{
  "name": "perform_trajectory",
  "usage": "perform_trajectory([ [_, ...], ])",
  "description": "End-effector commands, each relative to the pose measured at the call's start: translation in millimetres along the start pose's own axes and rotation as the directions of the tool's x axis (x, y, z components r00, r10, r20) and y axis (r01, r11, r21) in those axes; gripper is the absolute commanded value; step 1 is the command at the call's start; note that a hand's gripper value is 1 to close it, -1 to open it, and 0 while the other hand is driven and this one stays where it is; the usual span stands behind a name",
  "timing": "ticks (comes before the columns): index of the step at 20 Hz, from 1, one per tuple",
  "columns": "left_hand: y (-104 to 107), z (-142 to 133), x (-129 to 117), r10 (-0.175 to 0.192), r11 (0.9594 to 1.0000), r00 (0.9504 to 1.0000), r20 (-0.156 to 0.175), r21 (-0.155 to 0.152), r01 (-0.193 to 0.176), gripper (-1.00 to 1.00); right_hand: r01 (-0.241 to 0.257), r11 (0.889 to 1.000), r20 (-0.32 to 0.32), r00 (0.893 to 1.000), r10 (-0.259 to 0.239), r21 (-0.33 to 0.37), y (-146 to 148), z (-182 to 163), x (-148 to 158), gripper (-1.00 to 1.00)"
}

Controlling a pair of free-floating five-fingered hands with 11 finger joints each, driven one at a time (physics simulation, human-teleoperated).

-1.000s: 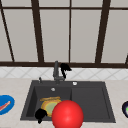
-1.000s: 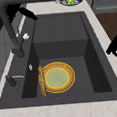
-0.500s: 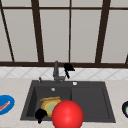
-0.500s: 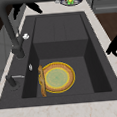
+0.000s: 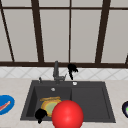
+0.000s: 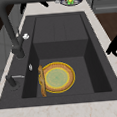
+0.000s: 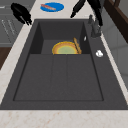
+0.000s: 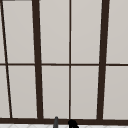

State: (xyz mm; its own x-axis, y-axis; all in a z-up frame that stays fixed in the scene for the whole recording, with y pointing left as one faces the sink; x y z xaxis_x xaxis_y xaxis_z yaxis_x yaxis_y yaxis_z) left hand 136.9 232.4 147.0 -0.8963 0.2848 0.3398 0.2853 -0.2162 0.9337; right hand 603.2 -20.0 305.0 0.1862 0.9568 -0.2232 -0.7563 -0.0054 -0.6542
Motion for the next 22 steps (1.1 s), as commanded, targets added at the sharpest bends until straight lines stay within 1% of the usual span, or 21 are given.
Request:
perform_trajectory([
  [1,0.0,0.0,0.0,0.000,1.0000,1.0000,0.000,0.000,0.000,0.00,0.033,0.999,-0.021,0.999,-0.034,-0.017,4.1,3.6,-7.4,-1.00],
  [2,0.0,0.0,0.0,0.000,1.0000,1.0000,0.000,0.000,0.000,0.00,0.013,1.000,-0.007,1.000,-0.013,0.004,2.5,2.4,-3.0,-1.00],
  [3,0.0,0.0,0.0,0.000,1.0000,1.0000,0.000,0.000,0.000,0.00,-0.003,1.000,-0.014,1.000,0.003,-0.001,2.0,2.0,-4.7,-1.00],
  [4,0.0,0.0,0.0,0.000,1.0000,1.0000,0.000,0.000,0.000,0.00,-0.005,1.000,-0.019,1.000,0.005,0.000,4.3,3.5,-5.9,-1.00],
  [6,0.0,0.0,0.0,0.000,1.0000,1.0000,0.000,0.000,0.000,0.00,0.024,1.000,-0.033,0.999,-0.025,-0.018,7.8,7.3,-15.6,-1.00],
  [9,0.0,0.0,0.0,0.000,1.0000,1.0000,0.000,0.000,0.000,0.00,0.011,1.000,-0.039,0.999,-0.011,0.000,10.6,6.2,-17.2,-1.00],
  [12,0.0,0.0,0.0,0.000,1.0000,1.0000,0.000,0.000,0.000,0.00,0.006,1.000,-0.036,0.999,-0.006,0.007,26.6,12.6,-26.9,-1.00],
  [18,0.0,0.0,0.0,0.000,1.0000,1.0000,0.000,0.000,0.000,0.00,0.031,0.999,0.010,0.999,-0.031,-0.033,55.6,32.8,-53.1,-1.00],
  [22,0.0,0.0,0.0,0.000,1.0000,1.0000,0.000,0.000,0.000,0.00,0.040,0.999,0.026,0.999,-0.039,-0.033,73.9,43.2,-72.2,-1.00],
])
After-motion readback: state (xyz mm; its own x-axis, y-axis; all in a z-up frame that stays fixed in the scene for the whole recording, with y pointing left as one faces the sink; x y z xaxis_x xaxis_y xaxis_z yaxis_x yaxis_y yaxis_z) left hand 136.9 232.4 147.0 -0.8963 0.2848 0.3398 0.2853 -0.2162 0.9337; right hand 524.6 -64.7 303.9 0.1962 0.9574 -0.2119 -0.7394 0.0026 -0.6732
